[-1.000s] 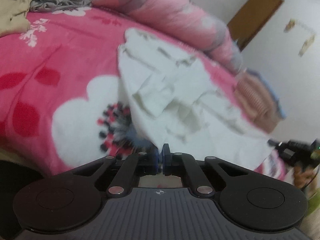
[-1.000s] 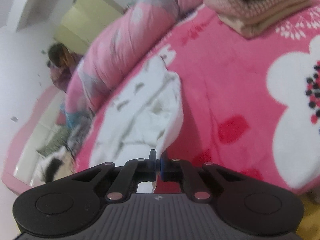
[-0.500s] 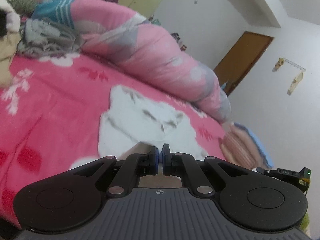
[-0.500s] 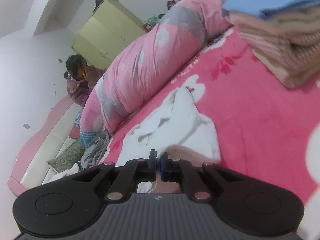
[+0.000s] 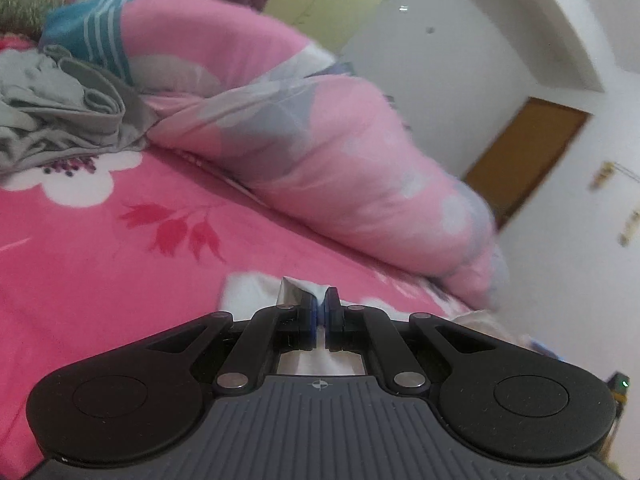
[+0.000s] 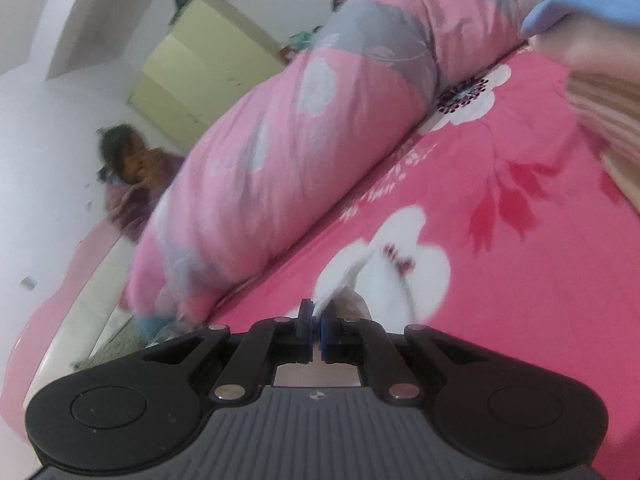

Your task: Fold clothes

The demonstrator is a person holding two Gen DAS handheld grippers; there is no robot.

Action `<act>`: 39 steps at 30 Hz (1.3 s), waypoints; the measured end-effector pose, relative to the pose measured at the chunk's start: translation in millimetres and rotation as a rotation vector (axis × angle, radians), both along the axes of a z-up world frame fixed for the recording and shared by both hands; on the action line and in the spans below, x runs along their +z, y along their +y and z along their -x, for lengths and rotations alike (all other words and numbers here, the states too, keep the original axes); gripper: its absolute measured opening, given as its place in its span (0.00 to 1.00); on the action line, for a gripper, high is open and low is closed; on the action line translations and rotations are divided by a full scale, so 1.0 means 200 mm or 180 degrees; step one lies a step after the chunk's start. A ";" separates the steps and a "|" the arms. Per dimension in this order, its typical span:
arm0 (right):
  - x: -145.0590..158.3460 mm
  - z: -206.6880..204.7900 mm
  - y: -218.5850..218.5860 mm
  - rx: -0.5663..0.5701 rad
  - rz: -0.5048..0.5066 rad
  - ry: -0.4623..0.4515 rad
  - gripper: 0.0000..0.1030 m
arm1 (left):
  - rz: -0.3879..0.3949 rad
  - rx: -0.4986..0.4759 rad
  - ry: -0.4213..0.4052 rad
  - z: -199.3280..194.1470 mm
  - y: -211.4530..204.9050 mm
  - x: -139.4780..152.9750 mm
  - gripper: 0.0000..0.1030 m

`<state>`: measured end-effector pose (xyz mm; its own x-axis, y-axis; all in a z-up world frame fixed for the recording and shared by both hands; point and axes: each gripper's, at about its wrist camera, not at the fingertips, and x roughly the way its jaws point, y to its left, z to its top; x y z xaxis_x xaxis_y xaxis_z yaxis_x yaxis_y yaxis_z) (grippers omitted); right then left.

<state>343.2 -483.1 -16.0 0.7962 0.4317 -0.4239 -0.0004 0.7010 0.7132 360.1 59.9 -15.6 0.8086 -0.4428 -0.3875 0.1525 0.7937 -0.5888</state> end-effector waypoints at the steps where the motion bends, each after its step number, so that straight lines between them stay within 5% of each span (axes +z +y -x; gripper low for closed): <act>1: -0.04 -0.09 -0.01 -0.0010 -0.0033 0.0034 0.02 | -0.0006 0.0026 0.0107 -0.10 -0.01 -0.07 0.01; 5: -0.39 -0.47 -0.09 -0.0188 -0.0519 0.0384 0.05 | 0.0087 0.0095 0.0539 -0.41 0.00 -0.40 0.03; 7: -0.61 -0.56 -0.16 -0.0240 -0.1123 0.0566 0.10 | 0.0236 0.0076 0.0590 -0.44 0.04 -0.48 0.04; 10: -0.76 -0.58 -0.23 -0.0328 -0.1665 0.0664 0.21 | 0.0600 0.0103 0.0524 -0.42 0.11 -0.51 0.29; 13: -0.69 -0.49 -0.28 -0.0448 -0.1575 0.0462 0.50 | 0.0754 0.0276 0.0502 -0.38 0.19 -0.46 0.36; 15: -0.60 -0.42 -0.31 -0.0542 -0.1440 0.0324 0.56 | 0.0853 0.0371 0.0442 -0.34 0.25 -0.40 0.38; 18: -0.43 -0.26 -0.34 -0.0676 -0.1200 0.0202 0.57 | 0.0893 0.0447 0.0318 -0.19 0.31 -0.27 0.42; 23: -0.24 0.18 -0.22 -0.0377 -0.0892 0.0215 0.60 | 0.0445 0.0254 0.0433 0.24 0.27 -0.10 0.56; 24: -0.25 0.29 -0.17 -0.0283 -0.0935 0.0279 0.61 | 0.0386 0.0197 0.0490 0.34 0.25 -0.09 0.60; 29: -0.44 0.67 0.04 0.0043 -0.1533 0.0866 0.64 | 0.1134 -0.0152 0.0985 0.71 0.18 -0.30 0.61; 33: -0.58 0.70 0.12 -0.0142 -0.1535 0.1245 0.62 | 0.0915 0.0049 0.1148 0.70 0.03 -0.43 0.61; 37: -0.57 0.62 0.12 -0.0411 -0.1486 0.1104 0.62 | 0.1144 0.0384 0.0984 0.63 0.00 -0.49 0.61; 39: -0.57 0.56 0.10 -0.0571 -0.1364 0.1048 0.60 | 0.1145 0.0542 0.0871 0.60 -0.02 -0.50 0.52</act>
<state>230.9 -462.5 -129.9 0.7283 0.4901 -0.4790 0.3625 0.3176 0.8762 240.4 55.9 -116.6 0.7709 -0.4580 -0.4427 -0.1608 0.5325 -0.8310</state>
